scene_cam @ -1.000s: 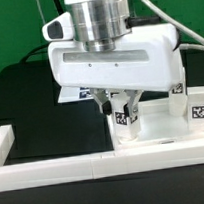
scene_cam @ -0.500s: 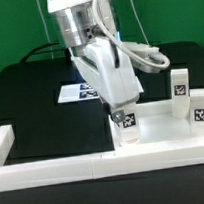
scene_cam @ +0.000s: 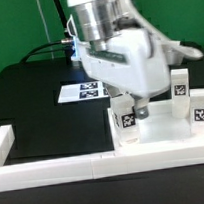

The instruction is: Assemble square table

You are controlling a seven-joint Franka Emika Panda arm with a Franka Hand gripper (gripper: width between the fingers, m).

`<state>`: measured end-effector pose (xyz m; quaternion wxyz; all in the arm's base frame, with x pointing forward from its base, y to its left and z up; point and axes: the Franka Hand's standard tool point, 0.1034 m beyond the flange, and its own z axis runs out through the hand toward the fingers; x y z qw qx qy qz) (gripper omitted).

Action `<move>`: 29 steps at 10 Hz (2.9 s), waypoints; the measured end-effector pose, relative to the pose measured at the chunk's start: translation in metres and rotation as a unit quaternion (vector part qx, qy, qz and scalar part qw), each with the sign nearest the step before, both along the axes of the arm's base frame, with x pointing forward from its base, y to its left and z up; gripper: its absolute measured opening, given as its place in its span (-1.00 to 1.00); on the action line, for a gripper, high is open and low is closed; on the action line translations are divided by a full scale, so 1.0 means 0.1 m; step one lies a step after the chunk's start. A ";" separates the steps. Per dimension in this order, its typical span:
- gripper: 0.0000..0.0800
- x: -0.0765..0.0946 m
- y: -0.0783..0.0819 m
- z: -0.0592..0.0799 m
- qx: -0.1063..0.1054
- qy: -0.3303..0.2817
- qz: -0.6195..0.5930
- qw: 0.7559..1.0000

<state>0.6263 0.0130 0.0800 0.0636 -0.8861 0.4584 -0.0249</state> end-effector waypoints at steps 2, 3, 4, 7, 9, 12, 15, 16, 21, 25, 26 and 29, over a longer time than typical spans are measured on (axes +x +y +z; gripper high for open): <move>0.61 -0.01 -0.02 -0.02 -0.003 -0.003 0.040 0.999; 0.61 -0.01 -0.02 -0.02 -0.007 -0.006 0.080 0.997; 0.62 -0.01 -0.04 -0.02 -0.013 -0.011 0.118 0.993; 0.62 0.01 -0.04 -0.04 -0.069 -0.054 0.314 0.945; 0.62 0.01 -0.08 -0.04 -0.074 -0.054 0.352 0.932; 0.00 0.00 -0.08 -0.05 -0.070 -0.053 0.334 0.938; -0.28 0.00 -0.09 -0.05 -0.060 -0.049 0.256 0.964; -0.28 0.00 -0.10 -0.05 -0.056 -0.047 0.224 0.972; -0.27 -0.02 -0.16 -0.09 0.023 0.004 -0.212 0.977; 0.30 -0.02 -0.14 -0.11 0.037 0.012 -0.286 0.957; 0.30 -0.03 -0.13 -0.11 0.031 0.015 -0.256 0.966; 0.61 -0.01 -0.16 -0.07 -0.004 0.001 0.056 0.998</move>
Offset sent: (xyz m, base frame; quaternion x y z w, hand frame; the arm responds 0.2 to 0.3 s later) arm 0.0000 0.0000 0.0000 0.0000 0.0000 -0.1296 0.9916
